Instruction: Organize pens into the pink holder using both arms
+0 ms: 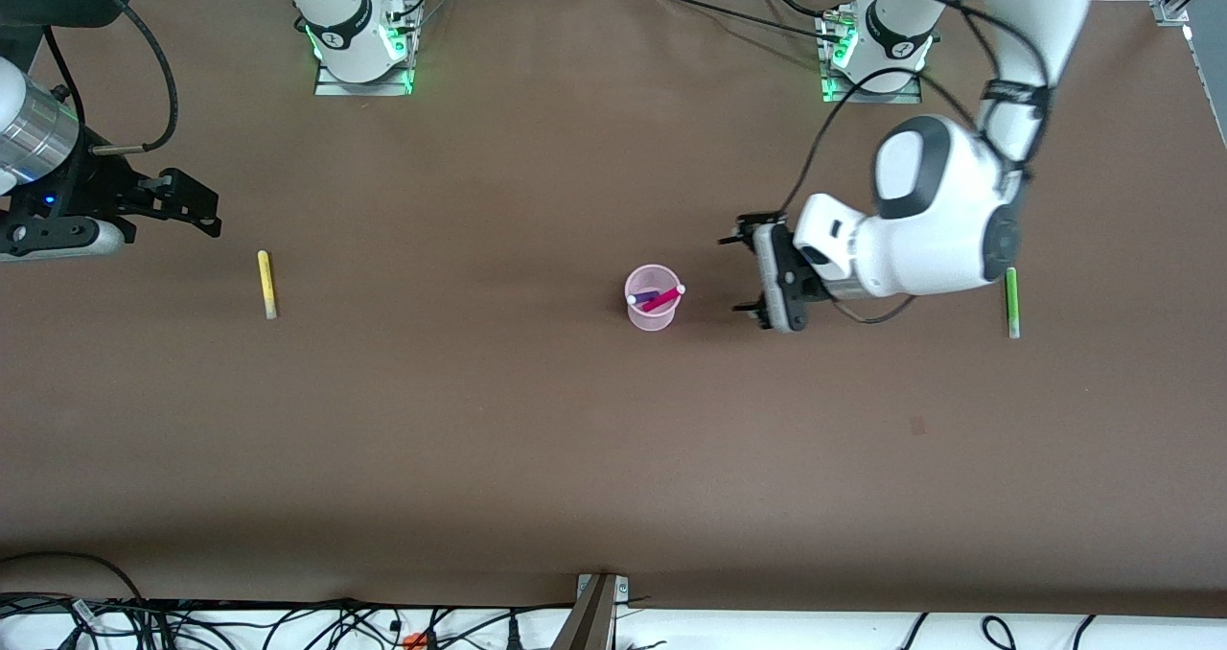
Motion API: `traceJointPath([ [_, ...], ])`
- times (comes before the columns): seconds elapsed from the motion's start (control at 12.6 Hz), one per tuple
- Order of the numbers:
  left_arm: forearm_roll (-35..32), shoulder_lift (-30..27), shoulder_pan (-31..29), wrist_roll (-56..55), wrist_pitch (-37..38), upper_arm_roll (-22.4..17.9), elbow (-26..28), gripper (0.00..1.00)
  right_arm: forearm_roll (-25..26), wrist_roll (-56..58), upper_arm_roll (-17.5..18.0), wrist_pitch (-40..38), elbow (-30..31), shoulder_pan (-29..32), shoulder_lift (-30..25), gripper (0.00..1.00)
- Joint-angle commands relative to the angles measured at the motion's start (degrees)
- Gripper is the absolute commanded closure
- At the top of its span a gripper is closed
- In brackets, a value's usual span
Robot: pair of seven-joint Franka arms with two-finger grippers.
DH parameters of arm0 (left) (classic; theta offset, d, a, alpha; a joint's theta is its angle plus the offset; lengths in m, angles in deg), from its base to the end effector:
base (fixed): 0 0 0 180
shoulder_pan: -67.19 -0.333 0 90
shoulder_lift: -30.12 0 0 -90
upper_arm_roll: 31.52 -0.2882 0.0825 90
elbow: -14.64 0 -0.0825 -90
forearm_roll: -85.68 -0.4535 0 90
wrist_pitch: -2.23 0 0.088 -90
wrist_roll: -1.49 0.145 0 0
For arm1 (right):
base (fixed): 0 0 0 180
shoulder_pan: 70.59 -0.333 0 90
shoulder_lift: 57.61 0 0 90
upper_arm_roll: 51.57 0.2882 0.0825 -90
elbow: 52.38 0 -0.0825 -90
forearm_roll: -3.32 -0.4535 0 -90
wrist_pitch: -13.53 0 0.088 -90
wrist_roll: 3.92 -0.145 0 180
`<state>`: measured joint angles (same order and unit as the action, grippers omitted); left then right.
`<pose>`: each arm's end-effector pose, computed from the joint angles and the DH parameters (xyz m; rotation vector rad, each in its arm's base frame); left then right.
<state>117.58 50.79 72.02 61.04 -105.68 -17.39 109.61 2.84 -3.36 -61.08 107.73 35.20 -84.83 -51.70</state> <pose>0.6456 -0.2736 0.3234 2.1227 -1.3740 0.1193 0.6563 0.0593 0.5229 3.1300 0.1453 0.0221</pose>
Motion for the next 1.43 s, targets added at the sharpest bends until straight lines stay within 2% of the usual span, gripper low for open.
traceJointPath([
  [0.0, -9.3, -0.7, -1.6, -11.1, 13.6, 0.0, -8.6, 0.0, 0.8, 0.0, 0.1, -1.1, -1.1, -0.8, 0.2, 0.0],
  [0.4, -27.0, -1.2, -2.1, -37.2, 30.9, -0.1, -19.0, 0.0, 0.8, 0.1, 0.2, -1.3, -1.1, -1.1, 0.2, 0.0],
  [0.56, -32.1, -3.7, -2.0, -45.4, 32.5, -0.2, -19.6, 0.0, 0.8, 0.1, 0.2, -1.2, -1.1, -1.5, 0.2, 0.0],
  [0.71, -35.0, -6.5, -2.1, -48.7, 30.7, -2.4, -18.9, 0.0, 0.8, 0.1, 0.2, -1.2, -1.1, -1.8, 0.2, 0.0],
  [0.87, -34.7, -12.2, -1.3, -49.1, 22.8, -8.1, -14.6, 0.0, 0.7, 0.0, 0.2, -1.2, -1.1, -1.8, 0.2, 0.0],
  [1.03, -34.8, -19.3, -0.1, -53.0, 11.0, -12.4, -4.0, 0.0, 0.7, 0.0, 0.2, -1.2, -1.1, -1.8, 0.2, 0.0],
  [1.11, -34.9, -22.5, -0.1, -56.5, 7.0, -12.7, 1.0, 0.0, 0.7, -0.1, 0.2, -1.2, -1.1, -1.8, 0.2, 0.0],
  [1.19, -35.1, -24.1, -0.1, -61.8, 5.2, -12.8, 3.4, 0.0, 0.7, -0.1, 0.2, -1.2, -1.1, -1.8, 0.2, 0.0],
  [1.35, -35.4, -24.9, -0.2, -70.4, 5.6, -13.7, 3.8, 0.0, 0.7, -0.1, 0.2, -1.2, -1.1, -1.8, 0.2, 0.0],
])
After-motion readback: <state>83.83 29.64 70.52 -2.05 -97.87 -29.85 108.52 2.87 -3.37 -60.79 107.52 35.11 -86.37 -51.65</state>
